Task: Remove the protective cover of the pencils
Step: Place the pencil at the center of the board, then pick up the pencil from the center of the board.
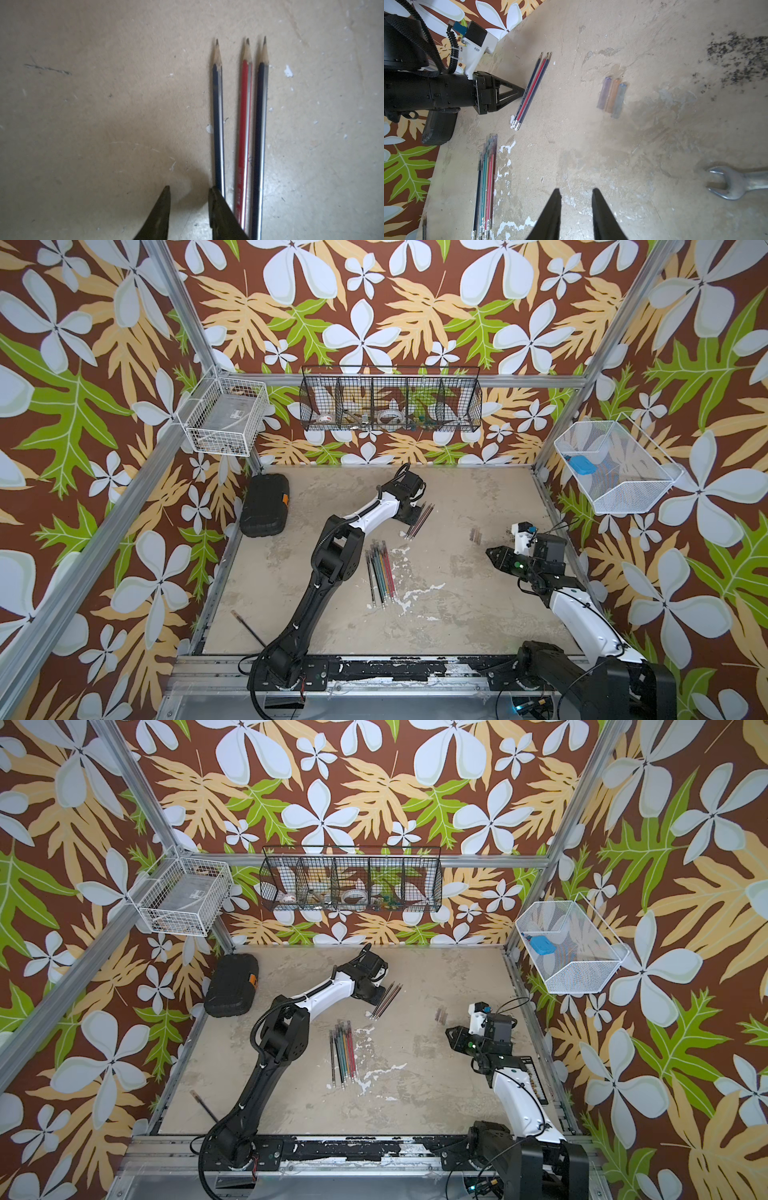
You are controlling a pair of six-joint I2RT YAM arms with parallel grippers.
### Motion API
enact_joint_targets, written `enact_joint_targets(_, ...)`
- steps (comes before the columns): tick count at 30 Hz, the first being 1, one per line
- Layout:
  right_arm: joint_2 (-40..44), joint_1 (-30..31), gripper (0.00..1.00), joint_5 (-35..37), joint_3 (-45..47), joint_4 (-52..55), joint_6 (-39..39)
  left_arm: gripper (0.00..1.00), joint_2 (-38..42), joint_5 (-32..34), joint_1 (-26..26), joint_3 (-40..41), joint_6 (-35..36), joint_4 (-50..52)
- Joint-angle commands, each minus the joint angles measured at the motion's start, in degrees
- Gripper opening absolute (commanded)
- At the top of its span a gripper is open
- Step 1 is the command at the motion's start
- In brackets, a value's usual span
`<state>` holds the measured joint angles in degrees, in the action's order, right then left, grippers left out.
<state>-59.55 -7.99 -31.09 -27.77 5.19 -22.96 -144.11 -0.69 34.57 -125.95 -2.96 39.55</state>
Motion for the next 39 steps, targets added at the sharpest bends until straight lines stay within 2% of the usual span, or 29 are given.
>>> enact_joint_targets(1, 0.20, -0.01, 0.29, -0.02, -0.01, -0.71, 0.02, 0.34, 0.82, -0.62, 0.41, -0.31, -0.47, 0.85)
enact_joint_targets(10, 0.22, -0.05, 0.29, 0.05, 0.07, -0.71, 0.02, 0.34, 0.87, -1.92, 1.12, -0.44, -0.29, 0.81)
enact_joint_targets(16, 0.22, -0.05, 0.29, 0.08, 0.02, -0.62, 0.11, 0.34, 1.71, 0.44, 1.19, -0.70, -0.64, 0.86)
enact_joint_targets(25, -1.61, -0.01, 0.29, -0.11, 0.07, -0.62, 0.17, 0.35, 10.07, 0.52, 1.12, -0.12, -0.98, 0.32)
enact_joint_targets(28, -2.36, -0.01, 0.29, 0.44, 0.00, -0.62, 0.39, 0.34, 17.11, -3.40, 0.74, 7.22, -1.86, -2.72)
enact_joint_targets(32, -2.98, 1.47, 0.29, 0.78, -0.60, -0.31, 0.58, 0.34, 33.41, -14.17, -0.75, 28.01, -5.95, -15.15)
enact_joint_targets(36, -4.12, 9.78, 0.29, 6.82, -3.29, 1.31, 0.45, 0.36, 48.67, -19.24, -2.42, 45.80, -7.81, -26.02)
enact_joint_targets(39, -6.38, 18.68, 0.29, 11.31, -5.06, 0.67, -2.44, 0.37, 57.40, -18.46, -3.17, 54.25, -7.67, -31.32)
